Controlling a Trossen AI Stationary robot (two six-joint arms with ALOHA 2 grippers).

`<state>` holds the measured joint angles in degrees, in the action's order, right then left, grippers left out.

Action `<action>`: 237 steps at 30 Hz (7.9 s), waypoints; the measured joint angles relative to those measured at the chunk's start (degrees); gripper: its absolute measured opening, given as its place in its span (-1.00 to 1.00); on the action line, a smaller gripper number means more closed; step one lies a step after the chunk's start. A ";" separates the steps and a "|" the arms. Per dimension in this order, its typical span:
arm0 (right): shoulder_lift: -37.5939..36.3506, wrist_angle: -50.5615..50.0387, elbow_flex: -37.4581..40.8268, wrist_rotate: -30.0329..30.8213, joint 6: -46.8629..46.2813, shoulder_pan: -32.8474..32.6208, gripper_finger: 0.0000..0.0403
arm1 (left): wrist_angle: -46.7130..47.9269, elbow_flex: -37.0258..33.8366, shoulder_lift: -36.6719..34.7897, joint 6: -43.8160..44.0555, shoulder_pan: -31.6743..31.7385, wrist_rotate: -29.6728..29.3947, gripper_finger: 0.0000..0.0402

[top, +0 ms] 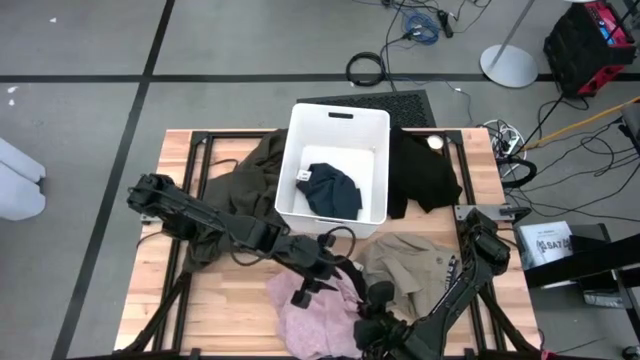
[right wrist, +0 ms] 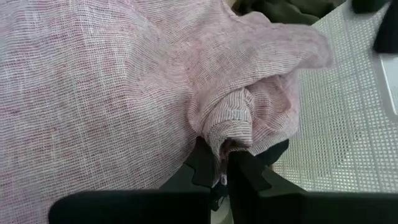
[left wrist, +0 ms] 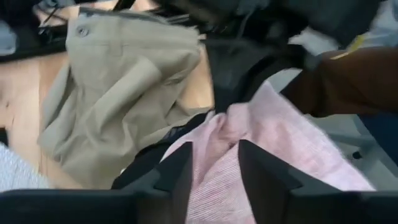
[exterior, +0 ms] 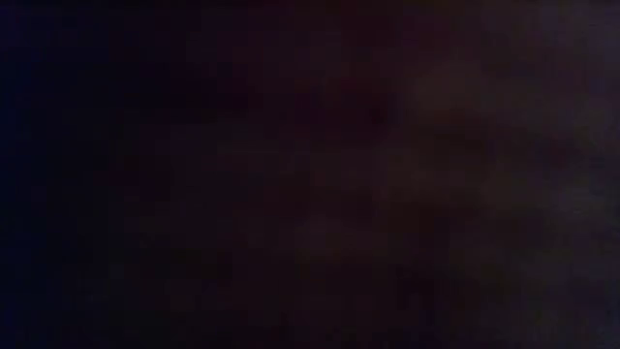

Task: Sort clothes
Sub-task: Put the pink shirt into the white laundry bin

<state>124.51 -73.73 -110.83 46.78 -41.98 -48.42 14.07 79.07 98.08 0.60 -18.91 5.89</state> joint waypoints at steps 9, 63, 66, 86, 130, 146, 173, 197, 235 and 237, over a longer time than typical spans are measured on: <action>0.00 -0.37 0.00 -0.26 0.90 1.18 -0.95 | 0.26 0.00 2.91 -0.01 -2.20 -1.85 0.29; -1.59 -16.03 -18.01 2.99 2.46 6.65 0.46 | 15.58 0.55 -9.21 2.09 -7.57 -23.05 -0.99; -3.72 -16.02 -17.99 3.77 2.69 6.01 0.53 | 18.74 0.55 -13.42 2.28 -9.74 -27.24 -0.99; -5.33 -15.45 -11.45 -5.64 -7.19 5.62 0.54 | 23.65 0.56 -34.80 8.10 -28.53 -57.96 -0.99; -5.27 19.57 -4.21 17.43 21.97 8.59 -1.00 | 24.79 0.00 -33.84 10.32 -28.16 -63.19 -0.99; -5.27 39.95 -12.44 7.33 49.51 13.13 -1.00 | 16.14 0.00 -17.94 12.79 -22.57 -54.95 -0.99; -5.25 67.63 25.40 -16.93 22.16 18.67 -1.00 | 14.94 -11.69 -1.12 43.96 -24.96 -46.12 -0.88; -5.25 64.03 25.40 -17.29 19.83 19.91 -1.00 | 11.35 -11.41 -7.11 41.85 -12.37 -22.98 0.11; -5.29 63.88 25.49 -22.81 17.65 21.03 -1.00 | 13.37 -11.87 1.20 34.03 -11.48 -15.48 0.11; -5.29 64.20 25.49 -22.99 18.36 21.00 -1.00 | 13.43 -11.87 1.56 33.07 -11.48 -16.03 0.10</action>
<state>119.22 -9.53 -85.34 23.79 -23.62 -27.43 27.51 67.20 99.65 33.67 -30.39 -10.14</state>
